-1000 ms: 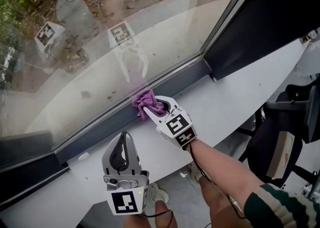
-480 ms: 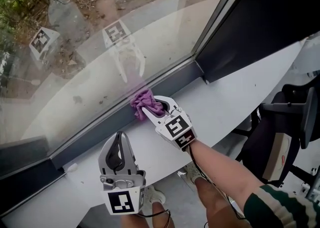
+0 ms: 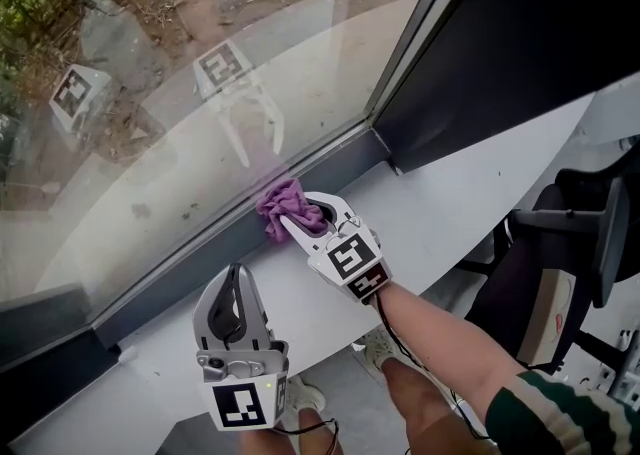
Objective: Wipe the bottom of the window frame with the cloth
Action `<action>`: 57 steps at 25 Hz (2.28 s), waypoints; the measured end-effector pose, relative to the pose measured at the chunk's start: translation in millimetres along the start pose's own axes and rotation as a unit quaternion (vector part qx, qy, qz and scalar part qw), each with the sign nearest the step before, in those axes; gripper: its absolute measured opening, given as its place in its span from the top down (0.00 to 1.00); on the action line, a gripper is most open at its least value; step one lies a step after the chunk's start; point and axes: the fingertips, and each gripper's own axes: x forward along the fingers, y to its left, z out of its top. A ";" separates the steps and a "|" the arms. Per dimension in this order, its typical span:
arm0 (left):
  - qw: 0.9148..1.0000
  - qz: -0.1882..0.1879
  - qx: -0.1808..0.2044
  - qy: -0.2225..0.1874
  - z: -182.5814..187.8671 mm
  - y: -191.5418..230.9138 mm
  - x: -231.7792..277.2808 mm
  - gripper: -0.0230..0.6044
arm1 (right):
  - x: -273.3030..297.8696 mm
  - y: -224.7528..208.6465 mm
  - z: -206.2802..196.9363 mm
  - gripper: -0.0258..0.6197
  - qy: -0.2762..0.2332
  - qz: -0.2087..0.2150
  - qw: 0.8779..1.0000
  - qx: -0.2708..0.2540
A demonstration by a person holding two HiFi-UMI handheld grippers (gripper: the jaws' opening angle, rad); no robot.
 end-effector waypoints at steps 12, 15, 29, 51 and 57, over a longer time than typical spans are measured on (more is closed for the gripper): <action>1.000 -0.021 -0.006 0.004 -5.6 -20.7 27.4 0.95 | -16.7 -35.6 -0.8 0.73 -0.006 -0.025 1.000 0.004; 1.000 -0.022 -0.003 0.001 -3.9 -24.9 32.8 0.95 | -21.6 -47.5 -0.2 0.73 -0.005 -0.038 0.999 0.006; 0.999 -0.037 -0.005 0.005 -6.9 -51.4 52.9 0.95 | -44.4 -95.8 -3.7 0.73 -0.004 -0.109 0.994 0.011; 0.999 -0.053 -0.007 0.011 -11.4 -50.2 55.6 0.95 | -74.0 -148.7 -8.2 0.73 -0.031 -0.237 0.966 0.101; 0.999 -0.046 -0.011 0.013 -15.2 -31.6 37.7 0.95 | -61.7 -122.3 -8.5 0.73 -0.025 -0.219 0.971 0.096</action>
